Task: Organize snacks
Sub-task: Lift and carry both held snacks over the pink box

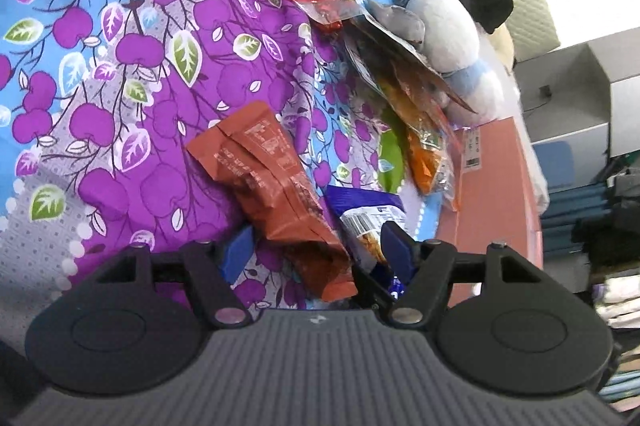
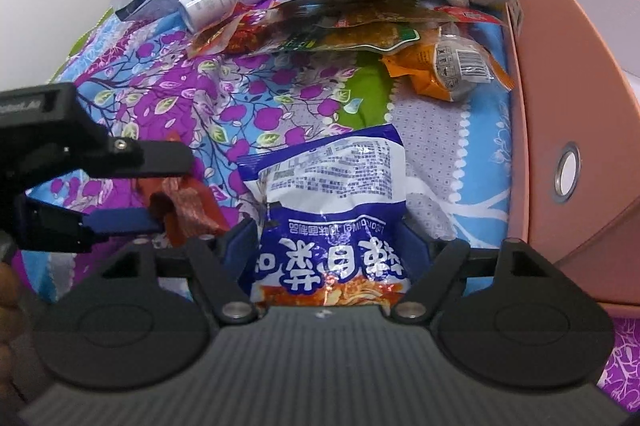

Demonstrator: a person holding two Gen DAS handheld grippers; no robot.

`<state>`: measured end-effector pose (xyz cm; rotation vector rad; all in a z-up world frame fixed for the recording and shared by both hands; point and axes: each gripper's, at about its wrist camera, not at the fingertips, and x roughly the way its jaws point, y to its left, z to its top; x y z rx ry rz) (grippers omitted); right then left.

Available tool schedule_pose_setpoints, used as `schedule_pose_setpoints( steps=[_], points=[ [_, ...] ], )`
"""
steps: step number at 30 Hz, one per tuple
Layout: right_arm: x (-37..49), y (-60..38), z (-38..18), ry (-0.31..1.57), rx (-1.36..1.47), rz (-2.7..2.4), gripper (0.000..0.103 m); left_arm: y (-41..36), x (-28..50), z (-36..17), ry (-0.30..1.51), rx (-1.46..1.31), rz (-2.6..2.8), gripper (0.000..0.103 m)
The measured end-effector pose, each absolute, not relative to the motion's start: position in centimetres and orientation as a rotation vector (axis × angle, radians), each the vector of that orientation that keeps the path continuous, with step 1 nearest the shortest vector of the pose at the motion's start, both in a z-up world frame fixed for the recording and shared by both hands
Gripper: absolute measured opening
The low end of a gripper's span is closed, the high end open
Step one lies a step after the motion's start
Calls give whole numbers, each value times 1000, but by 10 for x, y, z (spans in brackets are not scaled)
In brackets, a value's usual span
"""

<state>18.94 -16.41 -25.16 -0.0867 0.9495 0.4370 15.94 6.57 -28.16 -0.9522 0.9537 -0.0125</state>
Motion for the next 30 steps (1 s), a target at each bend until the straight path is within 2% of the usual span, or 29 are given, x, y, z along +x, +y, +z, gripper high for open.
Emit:
schedule_pose_setpoints(
  steps=[6, 12, 25, 28, 30],
  points=[
    [184, -161, -250, 928, -118, 440, 64, 60, 163, -282, 955, -937, 47, 73],
    [180, -162, -246, 929, -109, 451, 56, 56, 164, -280, 957, -910, 64, 72],
    [158, -152, -239, 960, -78, 540, 54, 63, 151, -273, 963, -851, 104, 65],
    [155, -149, -238, 965, -76, 551, 53, 63, 151, -273, 967, -817, 114, 60],
    [154, -149, -239, 968, -68, 552, 53, 62, 150, -274, 973, -791, 118, 53]
  ],
)
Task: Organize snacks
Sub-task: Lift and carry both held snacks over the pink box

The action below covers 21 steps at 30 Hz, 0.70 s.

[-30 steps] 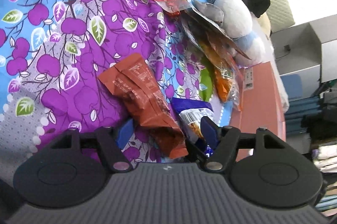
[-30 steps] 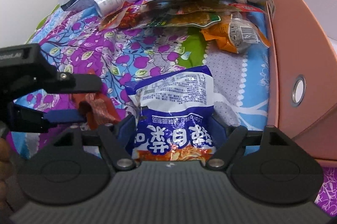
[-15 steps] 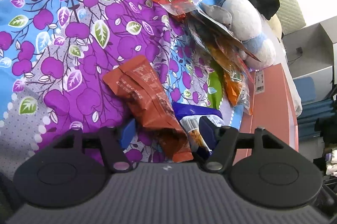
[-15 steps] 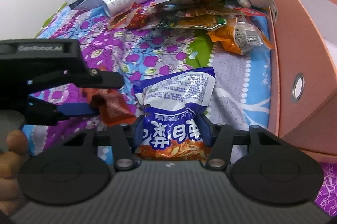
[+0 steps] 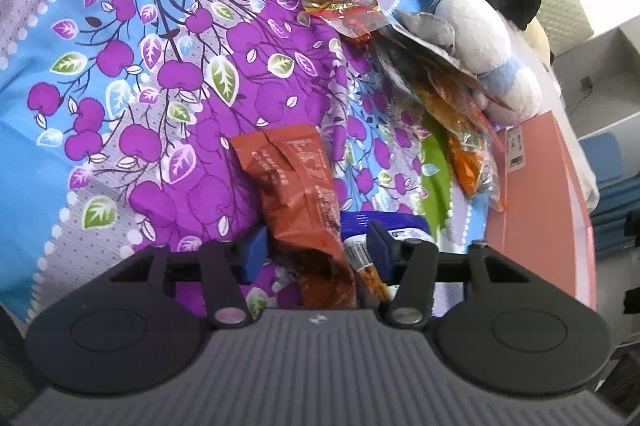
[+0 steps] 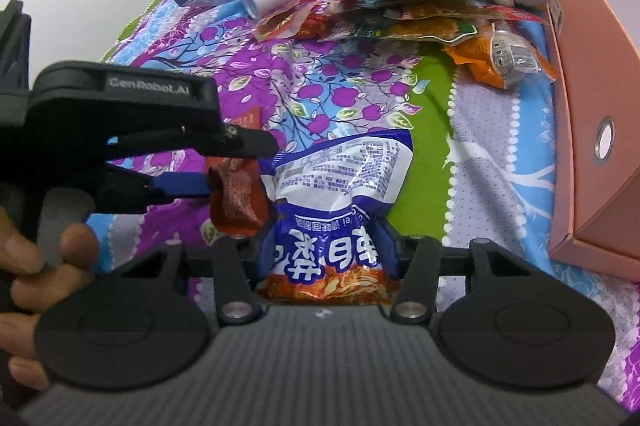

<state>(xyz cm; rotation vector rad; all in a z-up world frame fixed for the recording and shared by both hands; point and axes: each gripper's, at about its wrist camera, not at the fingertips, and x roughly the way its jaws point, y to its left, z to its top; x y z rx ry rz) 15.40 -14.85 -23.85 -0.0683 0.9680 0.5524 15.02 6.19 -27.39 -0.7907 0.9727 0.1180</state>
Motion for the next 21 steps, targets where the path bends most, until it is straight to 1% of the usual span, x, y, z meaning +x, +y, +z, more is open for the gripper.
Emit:
schedule_pose_setpoints(
  steps=[1, 2, 6, 14, 21],
  points=[
    [154, -149, -239, 968, -67, 552, 53, 61, 150, -274, 972, -777, 121, 51],
    [154, -149, -240, 969, -66, 550, 53, 60, 149, -273, 973, -762, 123, 46],
    [153, -151, -239, 964, -62, 533, 53, 60, 146, -272, 963, -728, 114, 40],
    [151, -163, -232, 956, -55, 459, 53, 56, 136, -261, 971, -697, 88, 39],
    [143, -176, -212, 920, -31, 405, 53, 51, 120, -235, 938, -655, 52, 39]
  ],
)
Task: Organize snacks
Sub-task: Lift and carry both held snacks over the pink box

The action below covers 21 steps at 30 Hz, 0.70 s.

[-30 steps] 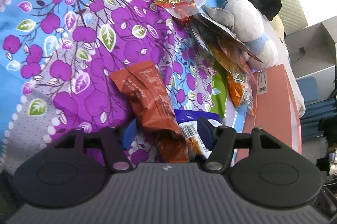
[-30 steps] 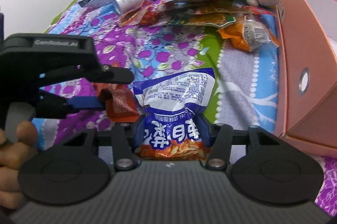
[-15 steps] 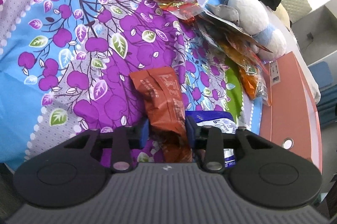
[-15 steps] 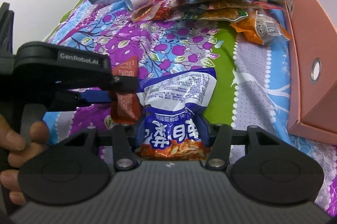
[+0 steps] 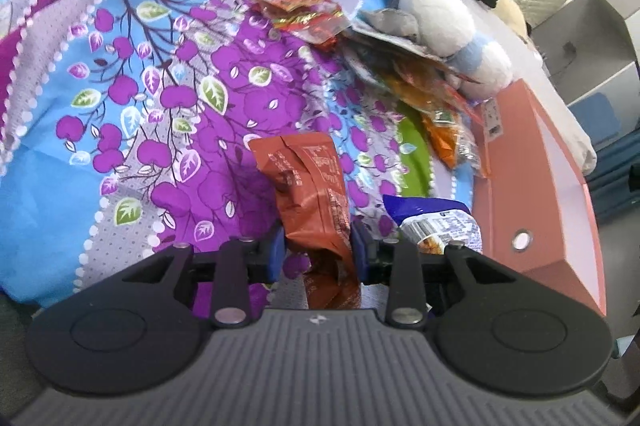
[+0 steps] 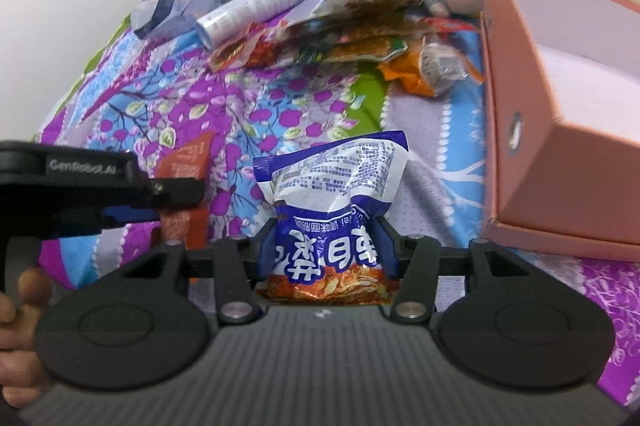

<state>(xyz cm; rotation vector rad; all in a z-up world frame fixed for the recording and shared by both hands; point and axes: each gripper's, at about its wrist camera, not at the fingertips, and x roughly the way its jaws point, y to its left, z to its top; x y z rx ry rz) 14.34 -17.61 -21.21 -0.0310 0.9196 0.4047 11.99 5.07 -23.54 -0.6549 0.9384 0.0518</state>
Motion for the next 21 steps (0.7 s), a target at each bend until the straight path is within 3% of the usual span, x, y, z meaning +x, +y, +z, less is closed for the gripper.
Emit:
schedule_pose_setpoints(
  steps=[21],
  points=[
    [100, -199, -106, 702, 62, 297, 53, 1, 85, -116, 756, -436, -173, 39]
  ],
)
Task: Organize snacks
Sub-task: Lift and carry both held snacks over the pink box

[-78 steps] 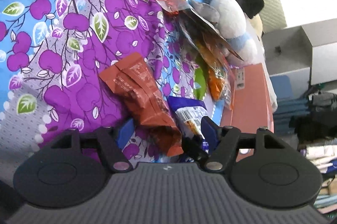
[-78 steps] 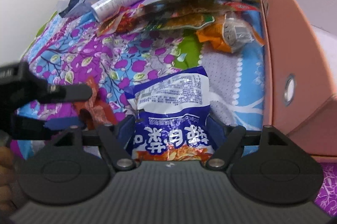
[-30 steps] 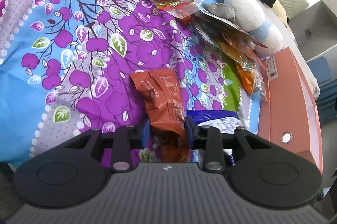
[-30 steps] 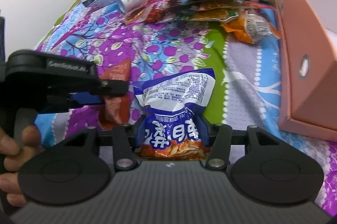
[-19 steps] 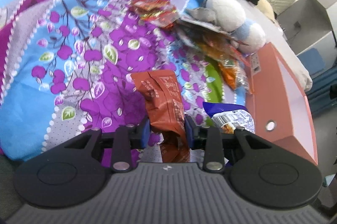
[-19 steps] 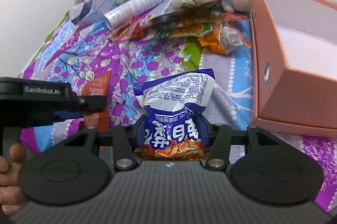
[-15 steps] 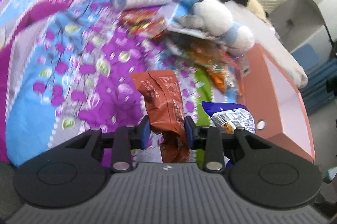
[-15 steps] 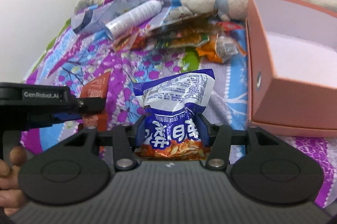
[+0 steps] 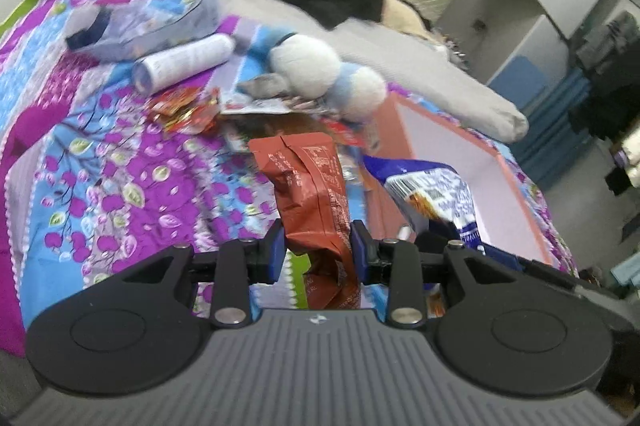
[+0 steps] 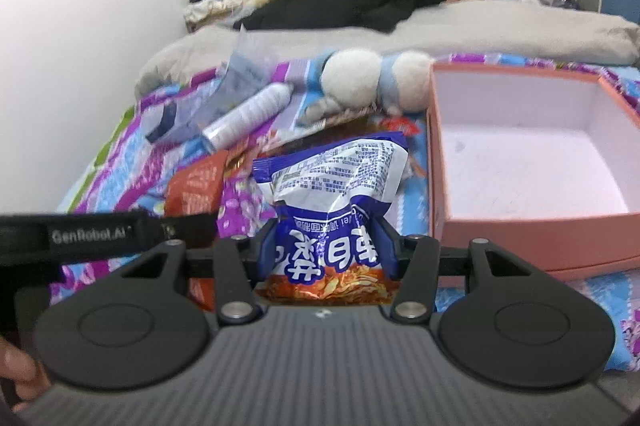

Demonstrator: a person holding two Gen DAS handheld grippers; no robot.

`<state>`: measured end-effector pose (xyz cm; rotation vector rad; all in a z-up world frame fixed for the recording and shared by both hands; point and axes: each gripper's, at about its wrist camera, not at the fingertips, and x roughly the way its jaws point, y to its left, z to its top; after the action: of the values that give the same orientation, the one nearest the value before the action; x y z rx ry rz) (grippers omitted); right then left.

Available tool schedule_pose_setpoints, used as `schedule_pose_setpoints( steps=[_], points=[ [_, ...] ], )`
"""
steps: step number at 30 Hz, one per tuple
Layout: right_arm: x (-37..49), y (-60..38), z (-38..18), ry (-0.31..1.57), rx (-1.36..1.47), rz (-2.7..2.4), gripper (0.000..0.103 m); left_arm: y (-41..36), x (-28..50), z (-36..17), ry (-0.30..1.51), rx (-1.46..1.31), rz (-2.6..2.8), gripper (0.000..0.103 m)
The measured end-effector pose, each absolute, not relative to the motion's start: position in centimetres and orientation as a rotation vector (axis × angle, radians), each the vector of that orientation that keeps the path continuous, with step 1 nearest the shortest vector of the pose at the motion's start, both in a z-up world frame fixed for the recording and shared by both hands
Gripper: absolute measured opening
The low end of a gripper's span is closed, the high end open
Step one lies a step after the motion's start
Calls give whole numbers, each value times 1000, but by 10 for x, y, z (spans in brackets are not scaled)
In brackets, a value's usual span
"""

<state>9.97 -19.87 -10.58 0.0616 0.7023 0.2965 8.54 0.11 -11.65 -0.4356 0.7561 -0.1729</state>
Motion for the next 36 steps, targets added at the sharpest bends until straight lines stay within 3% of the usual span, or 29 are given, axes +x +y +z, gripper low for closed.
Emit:
schedule_pose_setpoints(
  steps=[20, 36],
  points=[
    [71, -259, -54, 588, 120, 168, 53, -70, 91, -59, 700, -371, -338, 39],
    [145, -327, -77, 647, 192, 101, 53, -154, 204, -74, 785, -301, -400, 39]
  ],
)
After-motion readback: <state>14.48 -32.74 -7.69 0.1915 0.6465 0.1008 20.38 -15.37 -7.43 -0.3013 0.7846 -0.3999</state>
